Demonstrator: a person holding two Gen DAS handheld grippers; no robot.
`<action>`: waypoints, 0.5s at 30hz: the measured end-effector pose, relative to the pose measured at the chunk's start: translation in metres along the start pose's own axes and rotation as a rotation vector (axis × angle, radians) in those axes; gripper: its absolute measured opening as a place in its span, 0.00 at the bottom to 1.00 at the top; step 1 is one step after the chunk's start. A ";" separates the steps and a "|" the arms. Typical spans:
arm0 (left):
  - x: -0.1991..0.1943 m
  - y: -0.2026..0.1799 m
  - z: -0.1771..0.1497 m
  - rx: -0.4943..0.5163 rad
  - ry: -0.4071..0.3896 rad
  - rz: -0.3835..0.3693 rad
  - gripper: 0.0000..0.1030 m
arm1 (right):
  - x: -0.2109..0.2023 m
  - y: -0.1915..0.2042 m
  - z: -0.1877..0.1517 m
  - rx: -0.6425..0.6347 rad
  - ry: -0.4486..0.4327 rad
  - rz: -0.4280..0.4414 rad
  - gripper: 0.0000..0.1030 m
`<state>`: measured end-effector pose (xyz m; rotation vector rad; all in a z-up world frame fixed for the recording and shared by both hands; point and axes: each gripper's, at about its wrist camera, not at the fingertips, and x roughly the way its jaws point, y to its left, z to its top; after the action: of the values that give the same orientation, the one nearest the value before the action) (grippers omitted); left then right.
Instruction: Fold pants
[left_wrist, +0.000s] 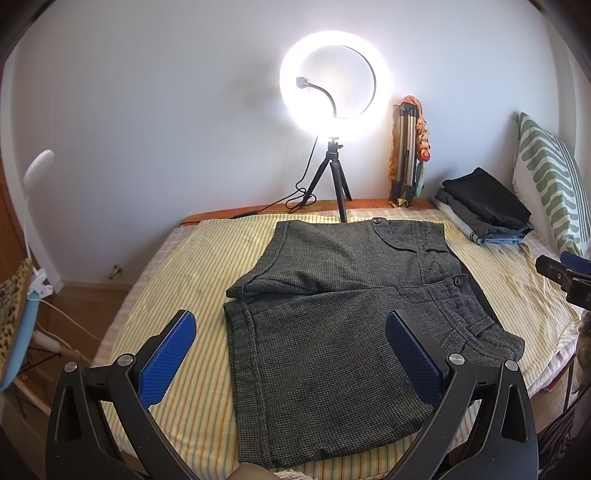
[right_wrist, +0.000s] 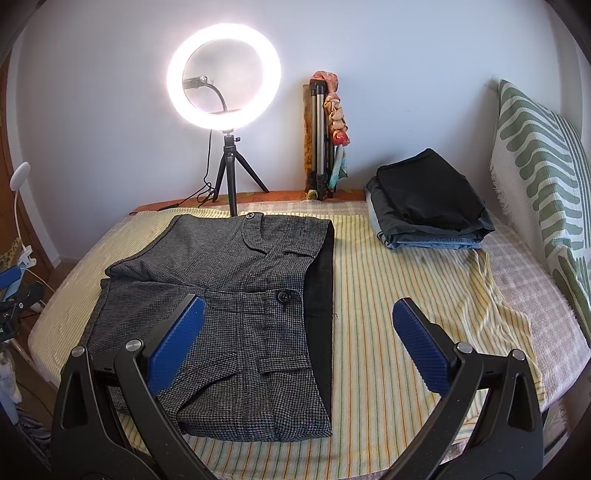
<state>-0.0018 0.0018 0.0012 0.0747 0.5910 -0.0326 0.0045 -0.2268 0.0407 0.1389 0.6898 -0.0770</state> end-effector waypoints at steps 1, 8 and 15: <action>0.000 0.000 0.000 0.000 0.001 0.001 0.99 | -0.001 -0.001 0.000 0.001 -0.001 0.001 1.00; 0.000 0.000 0.001 -0.003 -0.001 0.000 0.99 | 0.000 0.000 0.000 0.001 0.000 0.000 1.00; 0.000 0.000 0.001 -0.003 0.000 -0.001 0.99 | 0.000 0.002 0.000 0.001 0.001 -0.001 1.00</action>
<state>-0.0013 0.0019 0.0021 0.0719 0.5906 -0.0330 0.0044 -0.2252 0.0407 0.1401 0.6910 -0.0782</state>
